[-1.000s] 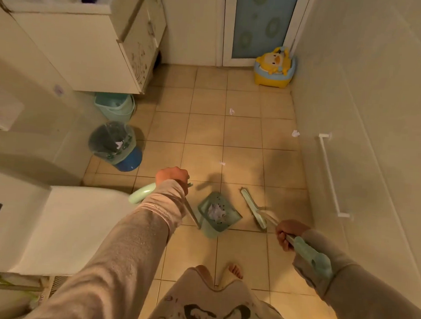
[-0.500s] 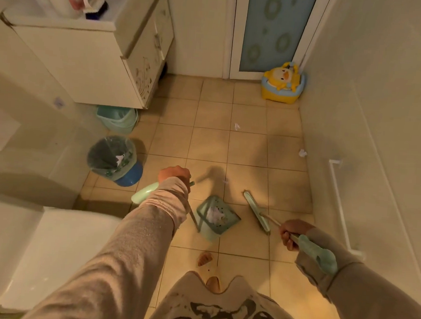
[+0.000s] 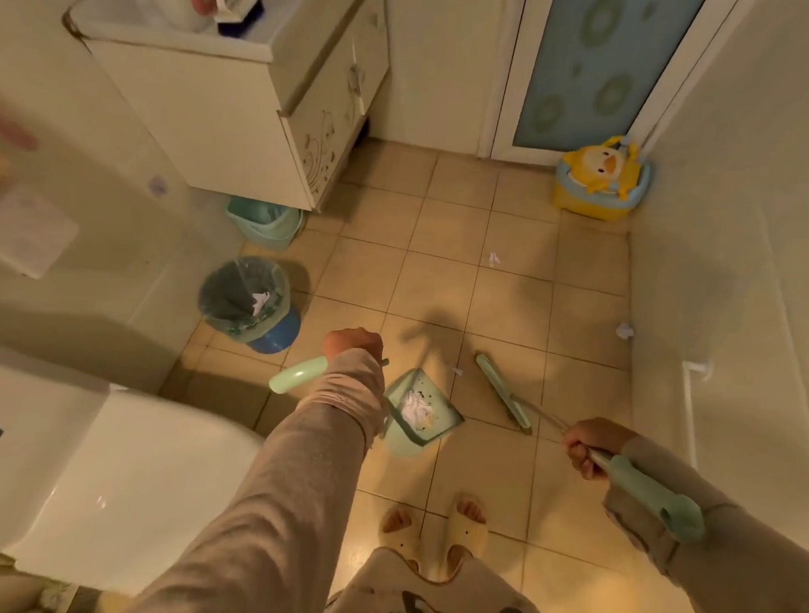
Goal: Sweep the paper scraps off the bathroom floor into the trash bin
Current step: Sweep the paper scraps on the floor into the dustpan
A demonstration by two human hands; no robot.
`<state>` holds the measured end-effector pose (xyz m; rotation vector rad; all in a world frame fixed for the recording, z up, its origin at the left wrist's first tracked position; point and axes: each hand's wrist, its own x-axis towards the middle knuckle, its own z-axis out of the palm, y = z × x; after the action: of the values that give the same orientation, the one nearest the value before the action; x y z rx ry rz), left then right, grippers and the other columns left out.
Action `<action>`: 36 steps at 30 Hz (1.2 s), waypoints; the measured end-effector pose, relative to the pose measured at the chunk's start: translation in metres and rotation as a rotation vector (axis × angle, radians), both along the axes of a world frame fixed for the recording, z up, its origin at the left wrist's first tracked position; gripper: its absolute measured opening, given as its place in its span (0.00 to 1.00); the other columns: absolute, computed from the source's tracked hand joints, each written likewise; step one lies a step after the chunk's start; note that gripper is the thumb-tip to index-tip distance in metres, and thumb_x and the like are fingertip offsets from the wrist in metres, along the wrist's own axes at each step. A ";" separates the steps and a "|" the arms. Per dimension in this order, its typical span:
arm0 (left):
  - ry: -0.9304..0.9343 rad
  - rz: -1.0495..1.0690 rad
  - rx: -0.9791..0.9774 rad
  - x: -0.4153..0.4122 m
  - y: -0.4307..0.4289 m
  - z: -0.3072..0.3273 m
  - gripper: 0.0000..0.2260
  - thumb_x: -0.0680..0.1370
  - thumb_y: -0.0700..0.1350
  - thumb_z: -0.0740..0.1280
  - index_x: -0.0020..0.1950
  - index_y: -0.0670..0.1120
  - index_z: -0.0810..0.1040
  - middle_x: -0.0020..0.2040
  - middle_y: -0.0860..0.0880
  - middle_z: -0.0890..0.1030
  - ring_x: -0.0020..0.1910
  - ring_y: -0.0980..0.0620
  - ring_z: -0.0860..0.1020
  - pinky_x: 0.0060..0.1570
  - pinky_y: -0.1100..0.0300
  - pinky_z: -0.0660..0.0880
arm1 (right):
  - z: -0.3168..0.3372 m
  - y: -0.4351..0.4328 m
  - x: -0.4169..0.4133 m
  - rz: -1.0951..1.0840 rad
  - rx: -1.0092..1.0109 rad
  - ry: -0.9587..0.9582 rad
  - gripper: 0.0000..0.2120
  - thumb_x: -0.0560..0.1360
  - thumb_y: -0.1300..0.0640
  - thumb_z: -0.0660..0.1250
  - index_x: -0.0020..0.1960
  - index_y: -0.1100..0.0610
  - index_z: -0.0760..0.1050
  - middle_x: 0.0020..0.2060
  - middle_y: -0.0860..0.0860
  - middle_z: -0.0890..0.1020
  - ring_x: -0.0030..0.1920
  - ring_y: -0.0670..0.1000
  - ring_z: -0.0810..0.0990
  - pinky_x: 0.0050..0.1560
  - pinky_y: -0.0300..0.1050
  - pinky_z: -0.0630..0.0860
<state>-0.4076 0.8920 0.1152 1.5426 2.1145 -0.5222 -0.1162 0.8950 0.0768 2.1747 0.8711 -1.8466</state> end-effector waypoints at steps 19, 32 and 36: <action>0.106 0.067 -0.101 -0.008 0.014 -0.015 0.16 0.81 0.49 0.60 0.66 0.45 0.74 0.65 0.46 0.77 0.64 0.46 0.75 0.60 0.57 0.71 | -0.023 0.027 -0.043 0.465 -0.070 -0.112 0.19 0.78 0.69 0.50 0.29 0.61 0.61 0.07 0.50 0.64 0.11 0.46 0.65 0.17 0.27 0.61; 0.120 -0.018 -0.096 -0.005 0.006 -0.014 0.15 0.80 0.49 0.61 0.67 0.48 0.73 0.65 0.48 0.77 0.64 0.48 0.75 0.60 0.58 0.71 | -0.011 -0.007 -0.032 0.472 -0.078 -0.109 0.18 0.77 0.66 0.55 0.28 0.59 0.66 0.20 0.50 0.71 0.17 0.42 0.69 0.23 0.32 0.67; 0.126 -0.055 -0.078 -0.005 0.004 -0.011 0.16 0.79 0.48 0.63 0.66 0.48 0.73 0.65 0.48 0.77 0.64 0.48 0.75 0.60 0.57 0.71 | -0.007 0.001 -0.032 0.415 -0.132 -0.098 0.18 0.76 0.67 0.53 0.28 0.58 0.63 0.11 0.49 0.68 0.12 0.44 0.66 0.19 0.31 0.63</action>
<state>-0.4130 0.8963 0.1037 1.5641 2.1221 -0.7304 -0.1486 0.8955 0.0699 1.8194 1.0513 -1.5371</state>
